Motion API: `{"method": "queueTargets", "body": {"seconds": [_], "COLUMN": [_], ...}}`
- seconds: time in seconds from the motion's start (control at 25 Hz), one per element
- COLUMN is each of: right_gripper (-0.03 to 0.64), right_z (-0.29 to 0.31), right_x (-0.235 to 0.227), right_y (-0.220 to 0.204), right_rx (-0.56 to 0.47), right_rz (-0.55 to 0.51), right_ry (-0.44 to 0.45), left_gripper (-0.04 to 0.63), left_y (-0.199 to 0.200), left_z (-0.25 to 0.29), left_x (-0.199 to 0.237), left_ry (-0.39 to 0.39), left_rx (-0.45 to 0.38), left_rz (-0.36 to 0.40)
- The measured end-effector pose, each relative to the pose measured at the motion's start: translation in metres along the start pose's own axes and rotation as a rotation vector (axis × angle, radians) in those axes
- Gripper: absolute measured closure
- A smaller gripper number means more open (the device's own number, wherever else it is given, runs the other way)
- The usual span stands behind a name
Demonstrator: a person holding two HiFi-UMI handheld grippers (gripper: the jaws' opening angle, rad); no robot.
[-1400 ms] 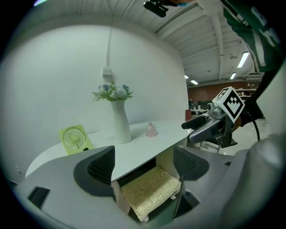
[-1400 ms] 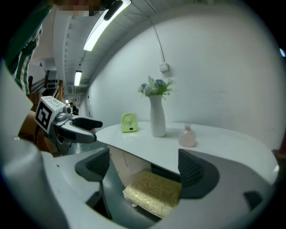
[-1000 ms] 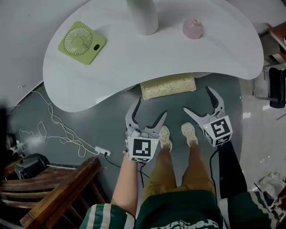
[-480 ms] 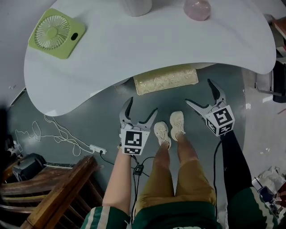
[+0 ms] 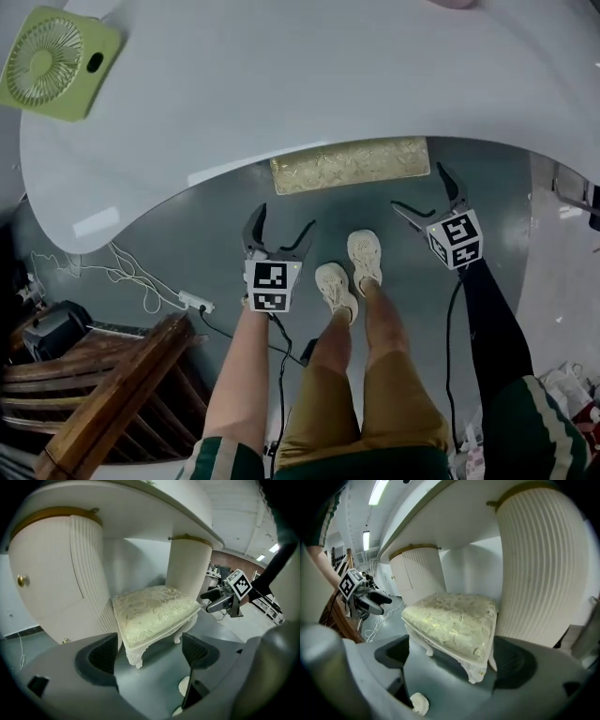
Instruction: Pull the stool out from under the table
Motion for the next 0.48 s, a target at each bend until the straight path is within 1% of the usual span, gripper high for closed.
{"method": "queueTargets", "body": {"seconds": [0.08,0.2,0.36,0.48], "right_gripper": [0.046,0.044,0.044,0.044], "right_z": [0.014,0.031,0.044,0.052], "right_x": [-0.008,-0.011,-0.019,-0.015], "right_y": [-0.014,-0.031,-0.053,-0.069], "right_rx": [0.015,0.027,0.046,0.070], "right_rz": [0.000,0.003,-0.014,-0.019], "right_ry": [-0.002,-0.010,-0.037,-0.042], "left_gripper": [0.179,0.179,0.179,0.176], "left_y": [-0.010,-0.024,-0.043,-0.054], "left_z": [0.014,0.032,0.061,0.076], "left_x": [0.004,0.012,0.020,0.025], "left_ry": [0.019,0.031,0.049,0.043], "left_rx": [0.005,0.013,0.019,0.033], "left_rz": [-0.008,0.012,-0.030,-0.008]}}
Point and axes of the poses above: the fingertips, and each gripper's own axes: z forward along the fingers, x to its left, y out of its top, the point moved 5 cm from there along -z, backward along the fingers, and after that the axes turned 6 degrees about -z, right-handed, at the moved point
